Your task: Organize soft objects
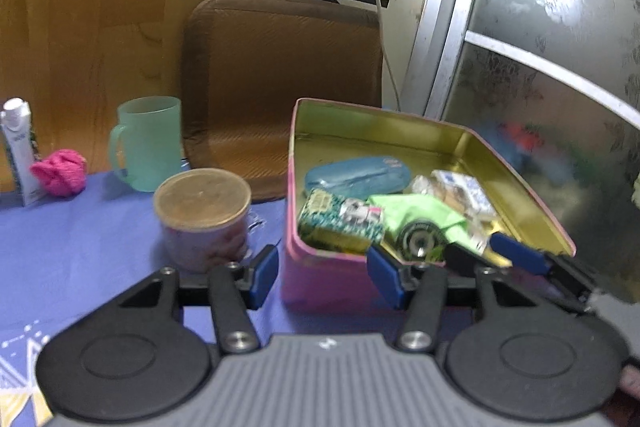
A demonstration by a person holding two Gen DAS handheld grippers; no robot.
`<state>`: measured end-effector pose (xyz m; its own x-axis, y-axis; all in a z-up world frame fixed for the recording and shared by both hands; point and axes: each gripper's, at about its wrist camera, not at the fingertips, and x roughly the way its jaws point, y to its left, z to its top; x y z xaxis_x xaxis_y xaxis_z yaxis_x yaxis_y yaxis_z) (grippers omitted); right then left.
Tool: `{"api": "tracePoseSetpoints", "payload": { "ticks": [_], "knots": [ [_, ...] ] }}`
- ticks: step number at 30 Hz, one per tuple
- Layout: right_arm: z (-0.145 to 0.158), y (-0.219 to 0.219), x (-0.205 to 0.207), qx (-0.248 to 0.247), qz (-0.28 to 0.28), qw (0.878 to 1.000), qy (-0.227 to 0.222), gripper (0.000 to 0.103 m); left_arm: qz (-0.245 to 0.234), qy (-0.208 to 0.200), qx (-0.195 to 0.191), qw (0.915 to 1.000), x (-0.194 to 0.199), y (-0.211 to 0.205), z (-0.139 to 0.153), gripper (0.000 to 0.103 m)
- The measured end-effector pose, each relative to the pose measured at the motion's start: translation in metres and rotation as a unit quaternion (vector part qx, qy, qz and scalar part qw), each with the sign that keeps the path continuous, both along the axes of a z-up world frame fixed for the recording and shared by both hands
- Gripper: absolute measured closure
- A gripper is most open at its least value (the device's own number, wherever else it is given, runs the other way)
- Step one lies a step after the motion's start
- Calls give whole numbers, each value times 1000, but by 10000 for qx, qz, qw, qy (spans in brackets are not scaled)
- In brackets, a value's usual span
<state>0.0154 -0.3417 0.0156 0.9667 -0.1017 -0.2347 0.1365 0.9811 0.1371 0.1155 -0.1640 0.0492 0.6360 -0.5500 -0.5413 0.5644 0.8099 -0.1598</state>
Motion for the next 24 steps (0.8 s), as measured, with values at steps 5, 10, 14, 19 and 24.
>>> {"api": "tracePoseSetpoints", "payload": {
  "ticks": [5,10,14,19,24],
  "knots": [
    [3,1,-22,72,-134,9999,-50,42,-24,6,185,9998,-18,6,-3,51],
    [9,-5,-40,255,-259,9993,-67,42,-3,16,454,9990,-33,4,-4,48],
    [14,-9,-52,431,-301,9986,-29,36,117,-13,610,9981,-43,5,-4,35],
    [16,-13,-60,666,-360,9971,70,31,315,41,795,9963,-49,9,-5,19],
    [22,-19,-63,962,-327,9947,127,27,491,-191,951,9941,-58,15,-2,1]
  ]
}}
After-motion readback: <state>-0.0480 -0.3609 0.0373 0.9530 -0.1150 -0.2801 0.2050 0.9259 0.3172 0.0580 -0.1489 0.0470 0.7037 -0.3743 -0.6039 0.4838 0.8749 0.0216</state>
